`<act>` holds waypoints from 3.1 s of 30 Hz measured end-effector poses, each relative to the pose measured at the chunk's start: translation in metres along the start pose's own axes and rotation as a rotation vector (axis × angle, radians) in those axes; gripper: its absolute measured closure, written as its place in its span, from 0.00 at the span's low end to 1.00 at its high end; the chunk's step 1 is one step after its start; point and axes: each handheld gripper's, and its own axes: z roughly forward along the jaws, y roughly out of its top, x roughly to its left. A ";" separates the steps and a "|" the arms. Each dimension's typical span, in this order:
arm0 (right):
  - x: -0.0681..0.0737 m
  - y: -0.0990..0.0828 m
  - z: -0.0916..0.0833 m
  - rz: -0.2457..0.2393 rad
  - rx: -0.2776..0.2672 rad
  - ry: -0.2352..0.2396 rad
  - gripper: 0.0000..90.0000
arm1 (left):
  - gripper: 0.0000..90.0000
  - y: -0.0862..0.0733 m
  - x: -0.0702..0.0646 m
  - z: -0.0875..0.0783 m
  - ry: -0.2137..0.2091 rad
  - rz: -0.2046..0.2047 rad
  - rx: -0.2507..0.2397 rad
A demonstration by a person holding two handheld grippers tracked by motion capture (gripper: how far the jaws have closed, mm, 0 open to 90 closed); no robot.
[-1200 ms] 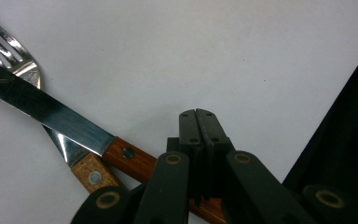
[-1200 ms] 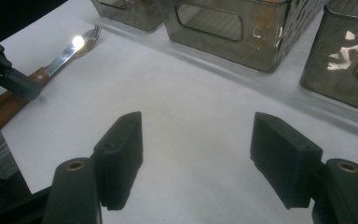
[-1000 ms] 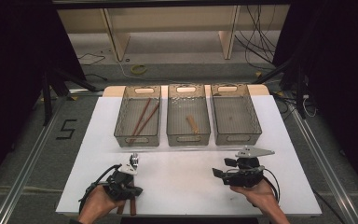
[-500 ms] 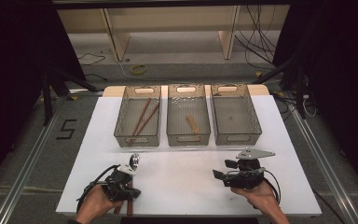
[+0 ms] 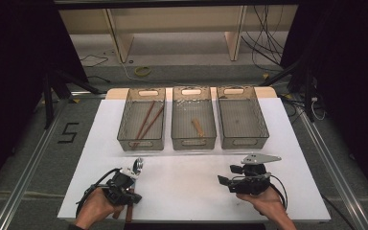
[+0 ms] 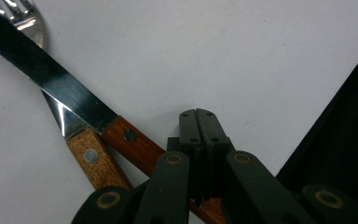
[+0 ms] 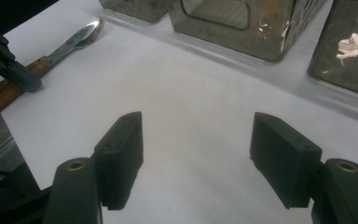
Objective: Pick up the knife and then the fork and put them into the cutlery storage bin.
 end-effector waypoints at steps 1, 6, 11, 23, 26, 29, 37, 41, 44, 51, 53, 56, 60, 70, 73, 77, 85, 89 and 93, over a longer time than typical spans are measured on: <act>0.000 0.000 0.000 0.000 0.001 0.001 0.39 | 0.99 -0.001 0.001 -0.001 0.000 -0.002 0.003; 0.000 0.000 0.000 0.001 0.004 0.002 0.39 | 0.99 -0.003 0.008 -0.005 0.026 -0.011 0.020; 0.000 0.000 0.001 0.002 0.004 0.002 0.39 | 0.99 -0.004 0.014 -0.008 0.041 -0.034 0.025; 0.000 0.000 0.001 0.003 0.006 0.000 0.40 | 0.99 -0.006 0.032 -0.014 0.107 -0.065 0.027; -0.001 0.000 0.001 0.004 0.005 0.000 0.40 | 0.99 -0.006 0.035 -0.015 0.116 -0.071 0.025; 0.000 0.001 0.001 -0.001 0.003 0.000 0.39 | 0.99 -0.005 0.039 -0.016 0.127 -0.075 0.034; 0.000 0.001 0.001 -0.001 0.005 0.001 0.40 | 0.99 -0.003 0.054 -0.020 0.168 -0.104 0.033; 0.000 0.001 0.001 -0.002 0.005 0.003 0.40 | 0.99 0.000 0.060 -0.020 0.173 -0.122 0.041; 0.000 0.001 0.001 -0.002 0.006 0.005 0.40 | 0.99 0.003 0.064 -0.021 0.177 -0.119 0.054; 0.000 0.002 0.001 -0.001 0.008 0.008 0.40 | 0.99 0.007 0.066 -0.021 0.170 -0.120 0.088; 0.000 0.002 0.002 0.000 0.011 0.012 0.40 | 0.98 0.009 0.065 -0.021 0.169 -0.129 0.079; 0.001 0.002 0.002 -0.003 0.008 0.014 0.40 | 0.97 0.012 0.062 -0.028 0.139 -0.110 0.067; 0.001 0.002 0.004 -0.005 0.011 0.016 0.39 | 0.89 0.012 0.058 -0.045 0.149 -0.109 0.025; 0.002 0.003 0.002 -0.011 0.007 0.019 0.39 | 0.45 -0.006 0.061 -0.061 0.205 -0.094 0.022; 0.003 0.003 0.002 -0.010 0.005 0.018 0.39 | 0.41 -0.012 0.061 -0.062 0.199 -0.081 0.044; 0.004 0.003 0.002 -0.014 0.007 0.018 0.40 | 0.41 -0.018 0.061 -0.060 0.203 -0.071 0.074; 0.004 0.003 0.001 -0.014 0.010 0.021 0.39 | 0.48 -0.025 0.064 -0.053 0.214 -0.038 0.135; 0.004 0.003 0.002 -0.016 0.008 0.021 0.39 | 0.54 -0.029 0.068 -0.052 0.236 -0.043 0.161; 0.004 0.003 0.002 -0.018 0.011 0.023 0.39 | 0.60 -0.032 0.071 -0.051 0.238 -0.047 0.184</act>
